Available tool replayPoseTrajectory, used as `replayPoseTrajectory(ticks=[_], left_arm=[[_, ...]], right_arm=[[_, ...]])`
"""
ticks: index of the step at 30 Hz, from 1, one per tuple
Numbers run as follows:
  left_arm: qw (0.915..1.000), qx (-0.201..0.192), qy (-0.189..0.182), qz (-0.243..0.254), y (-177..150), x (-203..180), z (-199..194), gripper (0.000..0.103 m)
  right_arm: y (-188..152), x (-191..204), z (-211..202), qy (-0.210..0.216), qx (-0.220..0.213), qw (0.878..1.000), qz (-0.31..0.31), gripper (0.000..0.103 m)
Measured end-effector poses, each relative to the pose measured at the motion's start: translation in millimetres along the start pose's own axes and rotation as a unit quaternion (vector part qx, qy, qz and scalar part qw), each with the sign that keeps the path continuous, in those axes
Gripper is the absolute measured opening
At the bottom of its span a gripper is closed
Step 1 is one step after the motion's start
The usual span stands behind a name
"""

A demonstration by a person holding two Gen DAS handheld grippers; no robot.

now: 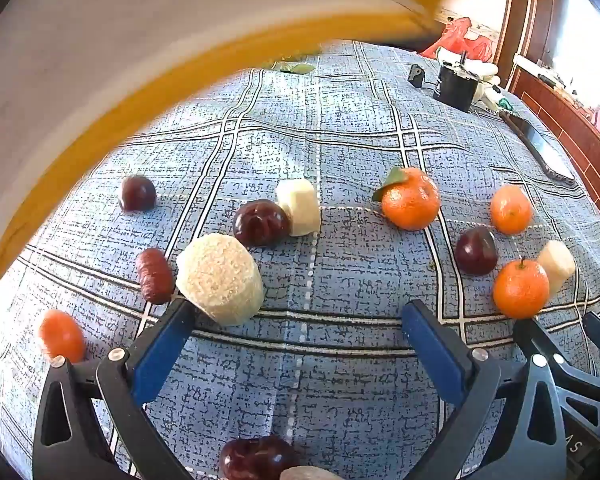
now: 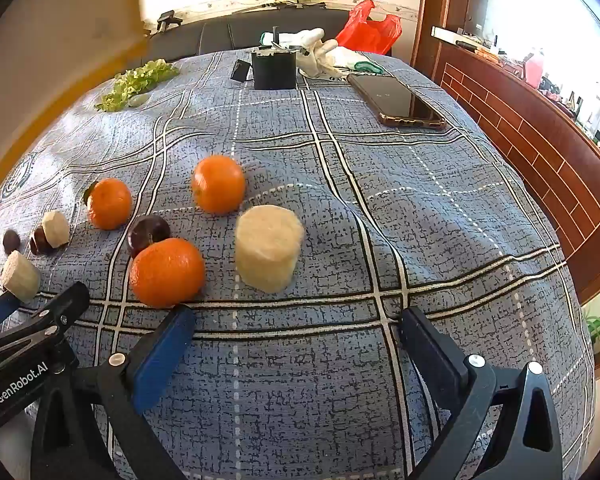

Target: Organize fruits

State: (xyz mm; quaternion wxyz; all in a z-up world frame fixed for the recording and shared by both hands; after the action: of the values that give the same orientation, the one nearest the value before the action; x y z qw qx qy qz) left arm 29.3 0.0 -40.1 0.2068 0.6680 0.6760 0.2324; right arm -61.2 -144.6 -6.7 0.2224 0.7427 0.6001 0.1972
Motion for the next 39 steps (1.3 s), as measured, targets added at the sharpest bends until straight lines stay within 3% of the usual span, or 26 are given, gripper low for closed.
replayPoseTrajectory(ticks=[39], left_arm=[[1.0, 0.001, -0.001, -0.001, -1.4, 1.0, 1.4, 0.103]], right_arm=[[-0.4, 0.0, -0.3, -0.001, -0.002, 1.0, -0.001, 0.103]])
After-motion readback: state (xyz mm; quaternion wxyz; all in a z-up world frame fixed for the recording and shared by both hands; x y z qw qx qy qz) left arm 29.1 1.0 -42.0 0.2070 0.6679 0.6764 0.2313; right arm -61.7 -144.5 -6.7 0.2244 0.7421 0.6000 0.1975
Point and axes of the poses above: each gripper's, at about its wrist camera, not at the fingertips, and z roughly the way its jaws point, x to its left, y to its top, the point moved 5 cm from there along z, roughly the way its jaws point, and after that the axes turned 2 degrees about y, right-handed, at the moved point
